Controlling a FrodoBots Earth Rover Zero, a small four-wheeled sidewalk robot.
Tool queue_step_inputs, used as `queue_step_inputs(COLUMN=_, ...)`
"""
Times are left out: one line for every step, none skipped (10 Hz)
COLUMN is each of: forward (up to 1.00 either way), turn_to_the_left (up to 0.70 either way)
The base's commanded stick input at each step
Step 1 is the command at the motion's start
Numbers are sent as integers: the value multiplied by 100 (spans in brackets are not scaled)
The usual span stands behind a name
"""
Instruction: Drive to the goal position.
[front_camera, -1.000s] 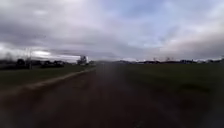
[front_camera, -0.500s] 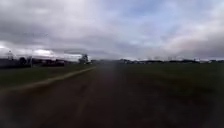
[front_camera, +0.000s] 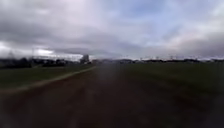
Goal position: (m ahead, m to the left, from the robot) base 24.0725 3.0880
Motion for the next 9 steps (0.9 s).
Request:
queue_step_inputs(forward=85, turn_to_the_left=0)
queue_step_inputs(forward=85, turn_to_the_left=0)
queue_step_inputs(forward=85, turn_to_the_left=-5)
queue_step_inputs(forward=85, turn_to_the_left=-19)
queue_step_inputs(forward=85, turn_to_the_left=0)
queue_step_inputs(forward=85, turn_to_the_left=0)
queue_step_inputs(forward=85, turn_to_the_left=0)
queue_step_inputs(forward=85, turn_to_the_left=0)
queue_step_inputs(forward=85, turn_to_the_left=0)
